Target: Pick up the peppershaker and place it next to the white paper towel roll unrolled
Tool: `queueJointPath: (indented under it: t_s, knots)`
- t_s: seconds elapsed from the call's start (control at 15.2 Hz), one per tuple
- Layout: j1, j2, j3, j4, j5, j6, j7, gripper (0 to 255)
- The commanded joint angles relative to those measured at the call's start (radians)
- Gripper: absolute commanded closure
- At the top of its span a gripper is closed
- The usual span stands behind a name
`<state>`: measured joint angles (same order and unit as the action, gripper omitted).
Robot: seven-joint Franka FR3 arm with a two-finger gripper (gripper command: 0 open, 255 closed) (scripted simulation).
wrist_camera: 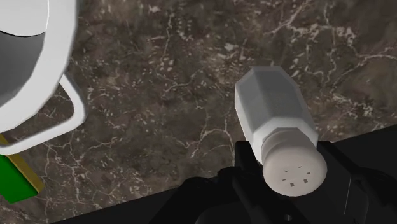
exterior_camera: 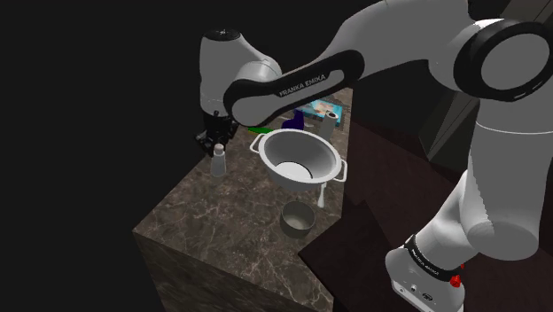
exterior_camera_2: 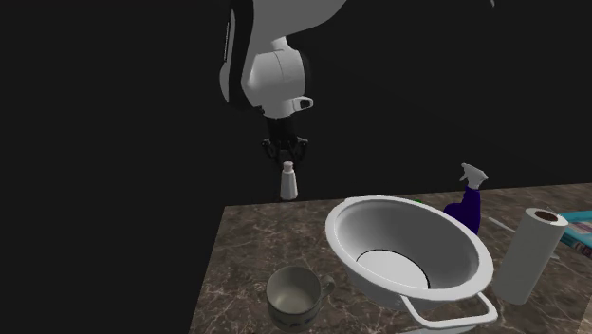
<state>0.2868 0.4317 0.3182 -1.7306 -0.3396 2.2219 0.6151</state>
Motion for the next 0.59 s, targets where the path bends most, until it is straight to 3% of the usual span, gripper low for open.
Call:
queueJointPath:
  t_s: [0.0,0.53]
  knots:
    - [-0.002,-0.013,0.004,0.009,0.008,-0.022,-0.007,255]
    - [-0.007,-0.055,0.016,0.059,0.035,-0.108,-0.034,255]
